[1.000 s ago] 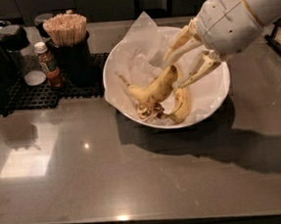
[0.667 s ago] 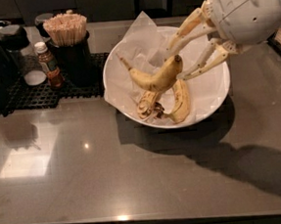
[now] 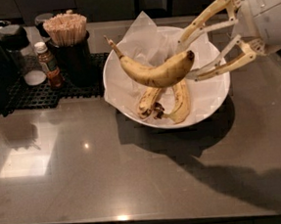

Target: Pick banana from white bowl

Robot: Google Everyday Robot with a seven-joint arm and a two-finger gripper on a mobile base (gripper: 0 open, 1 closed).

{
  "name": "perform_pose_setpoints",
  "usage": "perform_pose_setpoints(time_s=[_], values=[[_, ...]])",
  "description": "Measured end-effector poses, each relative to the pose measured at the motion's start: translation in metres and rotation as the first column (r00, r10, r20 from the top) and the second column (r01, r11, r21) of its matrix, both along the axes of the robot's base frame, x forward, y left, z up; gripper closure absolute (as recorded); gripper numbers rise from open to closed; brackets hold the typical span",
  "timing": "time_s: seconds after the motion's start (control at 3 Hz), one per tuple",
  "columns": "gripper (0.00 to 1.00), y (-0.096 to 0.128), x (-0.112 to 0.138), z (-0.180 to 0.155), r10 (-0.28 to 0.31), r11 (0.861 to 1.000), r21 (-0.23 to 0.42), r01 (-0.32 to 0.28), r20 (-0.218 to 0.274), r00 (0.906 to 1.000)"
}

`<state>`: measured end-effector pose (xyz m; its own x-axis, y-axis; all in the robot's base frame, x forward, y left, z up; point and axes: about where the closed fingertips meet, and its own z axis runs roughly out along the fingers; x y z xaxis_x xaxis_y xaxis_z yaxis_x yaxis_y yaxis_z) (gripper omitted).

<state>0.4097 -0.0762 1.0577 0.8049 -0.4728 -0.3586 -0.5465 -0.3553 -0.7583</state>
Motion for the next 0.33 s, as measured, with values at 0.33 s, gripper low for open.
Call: perform_pose_setpoints(time_s=[0.33], values=[[1.00,0.0000,0.0000,0.0000,0.000,1.000,0.000,0.000,0.000,1.0000]])
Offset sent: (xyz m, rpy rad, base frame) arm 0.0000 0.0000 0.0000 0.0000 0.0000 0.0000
